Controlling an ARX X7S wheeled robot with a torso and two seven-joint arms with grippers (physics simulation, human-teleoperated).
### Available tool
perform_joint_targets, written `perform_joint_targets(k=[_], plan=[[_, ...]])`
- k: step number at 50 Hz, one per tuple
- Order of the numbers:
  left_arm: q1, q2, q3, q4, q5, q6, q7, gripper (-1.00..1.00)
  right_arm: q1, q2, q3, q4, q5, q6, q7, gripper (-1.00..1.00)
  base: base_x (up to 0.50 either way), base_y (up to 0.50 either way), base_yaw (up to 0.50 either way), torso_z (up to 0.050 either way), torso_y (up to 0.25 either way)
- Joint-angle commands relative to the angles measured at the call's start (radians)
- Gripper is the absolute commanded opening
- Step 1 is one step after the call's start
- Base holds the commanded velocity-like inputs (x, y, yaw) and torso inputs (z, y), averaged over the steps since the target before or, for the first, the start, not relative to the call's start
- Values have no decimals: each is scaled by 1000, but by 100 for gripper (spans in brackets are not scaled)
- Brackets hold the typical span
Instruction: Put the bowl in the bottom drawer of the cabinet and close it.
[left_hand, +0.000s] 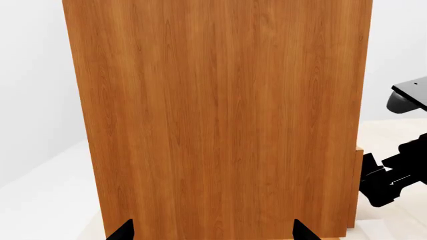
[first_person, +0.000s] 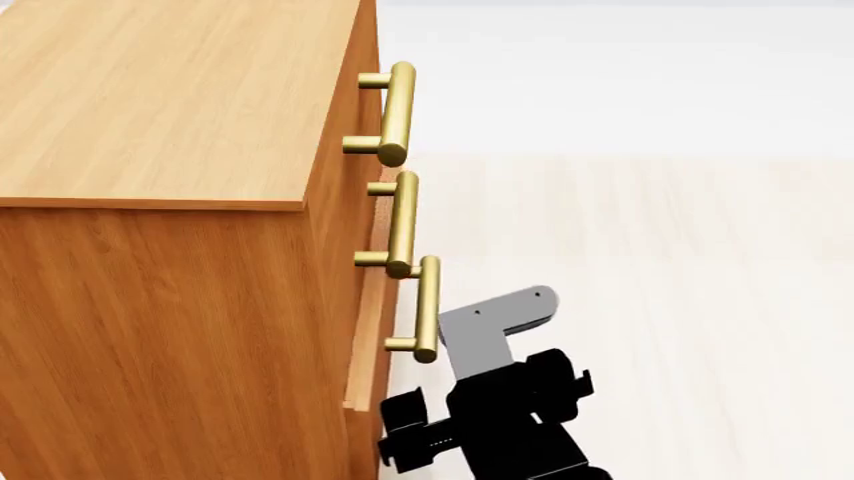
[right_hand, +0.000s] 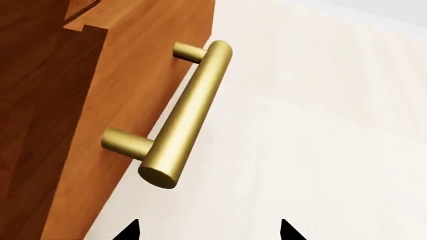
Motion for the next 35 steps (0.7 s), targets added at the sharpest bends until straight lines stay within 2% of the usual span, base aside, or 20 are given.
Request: perform_joint_targets(k=[1,35], plan=[[-2,0,1,-3,-2,2,0,100,16,-20,-33,20,45,-12,-8,100,0,0,0,0,0],[2,-4,3,1,-3,4,-6,100,45,-27,-120,66,150,-71,-40,100,0,0,0,0,0]])
